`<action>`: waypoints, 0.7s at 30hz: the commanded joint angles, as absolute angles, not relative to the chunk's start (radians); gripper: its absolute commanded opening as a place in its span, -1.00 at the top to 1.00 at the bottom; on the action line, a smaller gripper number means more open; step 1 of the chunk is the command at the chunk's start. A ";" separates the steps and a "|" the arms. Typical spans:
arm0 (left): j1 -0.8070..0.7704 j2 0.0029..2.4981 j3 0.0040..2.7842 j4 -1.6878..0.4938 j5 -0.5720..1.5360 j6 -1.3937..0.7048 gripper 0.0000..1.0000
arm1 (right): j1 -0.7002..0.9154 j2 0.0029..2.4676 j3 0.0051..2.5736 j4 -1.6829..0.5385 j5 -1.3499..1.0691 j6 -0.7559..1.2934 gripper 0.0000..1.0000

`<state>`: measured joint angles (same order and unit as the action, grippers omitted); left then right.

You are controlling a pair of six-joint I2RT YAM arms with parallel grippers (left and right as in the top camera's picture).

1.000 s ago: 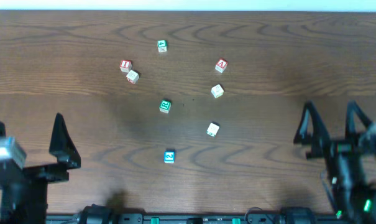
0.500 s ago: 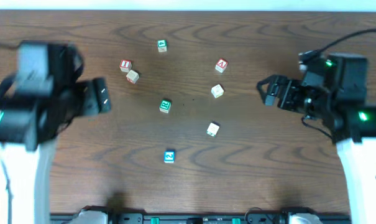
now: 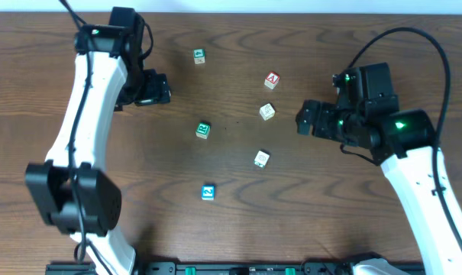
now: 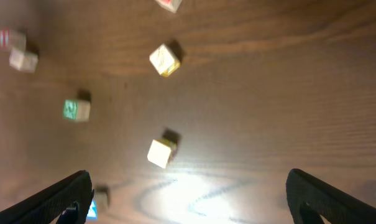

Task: Spell out Ai2
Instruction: 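Move the left gripper over the red A block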

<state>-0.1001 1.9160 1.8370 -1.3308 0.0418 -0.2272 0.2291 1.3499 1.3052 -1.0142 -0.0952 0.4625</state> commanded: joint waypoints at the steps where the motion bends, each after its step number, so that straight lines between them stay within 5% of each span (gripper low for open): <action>1: -0.101 1.932 1.846 -1.332 0.106 -0.300 -0.91 | 0.242 1.407 1.328 -0.982 -0.034 0.559 -0.99; 11: -0.281 1.935 1.855 -1.121 0.099 -0.068 -0.91 | 0.244 1.603 1.455 -0.961 -0.029 0.681 -0.98; 21: -0.514 1.945 1.855 -0.877 -0.111 0.023 -0.91 | 0.140 1.414 1.459 -1.054 0.056 0.638 -0.98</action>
<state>-0.5049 1.9396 1.8374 -0.9028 -0.0574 -0.0204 0.1772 1.4948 1.4261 -1.0393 0.0116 0.6502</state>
